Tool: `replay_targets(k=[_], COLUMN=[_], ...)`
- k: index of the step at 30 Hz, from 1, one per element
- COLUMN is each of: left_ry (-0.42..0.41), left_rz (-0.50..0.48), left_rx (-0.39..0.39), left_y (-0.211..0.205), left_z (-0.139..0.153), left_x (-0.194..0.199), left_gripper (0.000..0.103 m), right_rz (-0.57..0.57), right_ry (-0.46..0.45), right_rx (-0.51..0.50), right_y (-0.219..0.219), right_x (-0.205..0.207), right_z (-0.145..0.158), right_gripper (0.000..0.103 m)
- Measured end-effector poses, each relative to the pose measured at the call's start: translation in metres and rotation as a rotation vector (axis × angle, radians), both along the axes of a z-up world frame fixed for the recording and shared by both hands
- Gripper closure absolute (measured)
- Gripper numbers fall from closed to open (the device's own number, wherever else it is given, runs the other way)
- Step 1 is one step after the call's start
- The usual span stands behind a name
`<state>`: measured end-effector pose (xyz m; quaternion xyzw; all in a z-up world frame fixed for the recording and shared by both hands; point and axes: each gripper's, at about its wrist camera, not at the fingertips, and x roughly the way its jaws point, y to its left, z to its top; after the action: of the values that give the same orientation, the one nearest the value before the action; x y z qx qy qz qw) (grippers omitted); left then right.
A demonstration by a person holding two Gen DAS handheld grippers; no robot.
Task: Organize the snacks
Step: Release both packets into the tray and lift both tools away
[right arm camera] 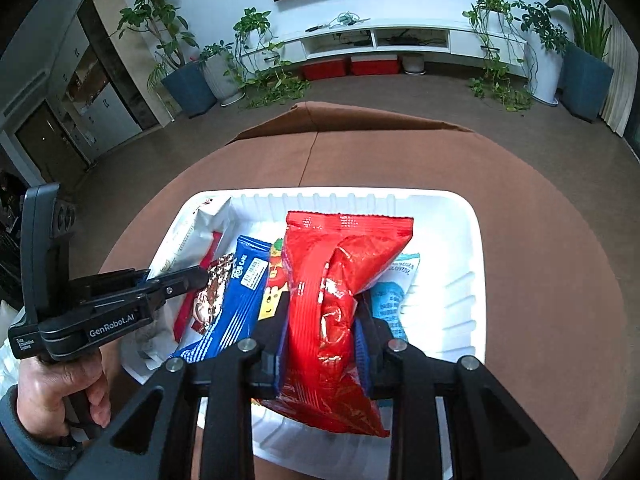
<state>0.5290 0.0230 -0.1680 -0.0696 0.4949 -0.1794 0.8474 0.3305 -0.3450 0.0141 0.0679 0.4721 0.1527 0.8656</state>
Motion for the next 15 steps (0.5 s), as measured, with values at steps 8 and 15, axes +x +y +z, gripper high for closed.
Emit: replay_targets(k=[8,15], left_ry=[-0.017,-0.057], left_rz=[0.024,0.01], left_rx=[0.023,0.029], left_y=[-0.003,-0.011], left_z=[0.001,0.01], left_x=[-0.007,-0.011], left_gripper=[0.072,0.04], right_rz=[-0.001,-0.005], right_ry=[0.008,-0.021], right_rx=[-0.012,-0.03], right_y=[0.001,0.002], right_x=[-0.003,-0.007], right_z=[-0.001,0.008], right_gripper=[0.068,0.06])
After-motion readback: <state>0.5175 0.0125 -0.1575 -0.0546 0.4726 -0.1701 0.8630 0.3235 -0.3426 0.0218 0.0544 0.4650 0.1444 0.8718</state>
